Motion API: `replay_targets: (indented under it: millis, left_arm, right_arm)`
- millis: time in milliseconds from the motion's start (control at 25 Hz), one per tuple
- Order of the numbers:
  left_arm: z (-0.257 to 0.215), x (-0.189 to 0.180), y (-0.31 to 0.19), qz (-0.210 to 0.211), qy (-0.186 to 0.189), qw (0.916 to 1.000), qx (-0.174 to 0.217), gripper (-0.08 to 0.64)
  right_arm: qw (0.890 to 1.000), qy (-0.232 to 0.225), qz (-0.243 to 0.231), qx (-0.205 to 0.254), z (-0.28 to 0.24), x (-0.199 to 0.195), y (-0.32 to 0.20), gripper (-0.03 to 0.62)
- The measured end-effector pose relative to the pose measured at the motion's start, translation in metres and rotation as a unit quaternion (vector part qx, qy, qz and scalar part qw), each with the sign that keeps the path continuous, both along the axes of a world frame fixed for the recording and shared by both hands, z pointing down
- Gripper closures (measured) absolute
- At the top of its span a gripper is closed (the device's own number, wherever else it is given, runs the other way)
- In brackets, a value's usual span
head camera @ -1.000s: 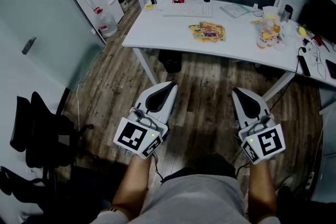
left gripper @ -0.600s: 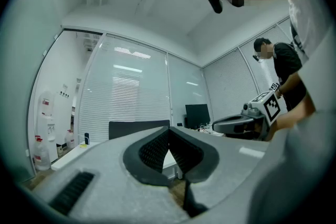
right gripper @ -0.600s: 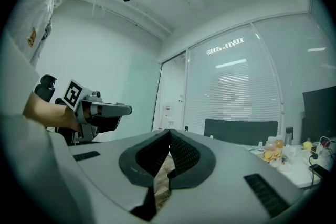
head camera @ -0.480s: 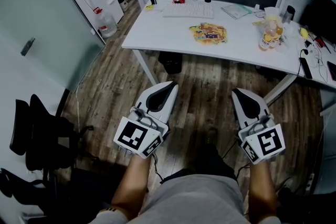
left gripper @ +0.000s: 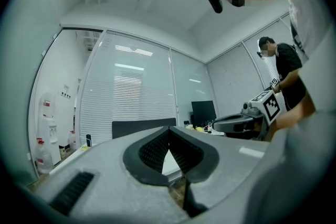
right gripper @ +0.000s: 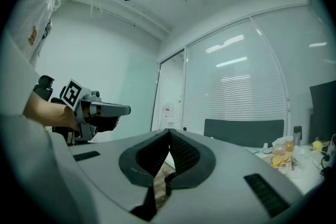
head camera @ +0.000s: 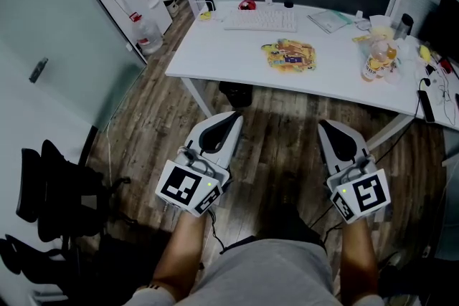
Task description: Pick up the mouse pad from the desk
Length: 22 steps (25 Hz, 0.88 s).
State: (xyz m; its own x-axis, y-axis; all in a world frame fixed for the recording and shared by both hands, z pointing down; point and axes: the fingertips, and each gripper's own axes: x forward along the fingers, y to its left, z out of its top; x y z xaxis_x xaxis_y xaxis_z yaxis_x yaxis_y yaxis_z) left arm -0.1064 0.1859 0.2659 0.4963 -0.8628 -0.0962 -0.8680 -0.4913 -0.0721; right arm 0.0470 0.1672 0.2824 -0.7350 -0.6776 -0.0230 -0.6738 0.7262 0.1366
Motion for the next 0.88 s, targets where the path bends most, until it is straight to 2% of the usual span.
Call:
replay_targets:
  millis: [880]
  left_arm:
    - [0.012, 0.017, -0.176, -0.043, -0.006, 0.9989, -0.02, 0.545]
  right_arm:
    - [0.999, 0.03, -0.02, -0.01, 0.016, 0.023, -0.188, 0.58]
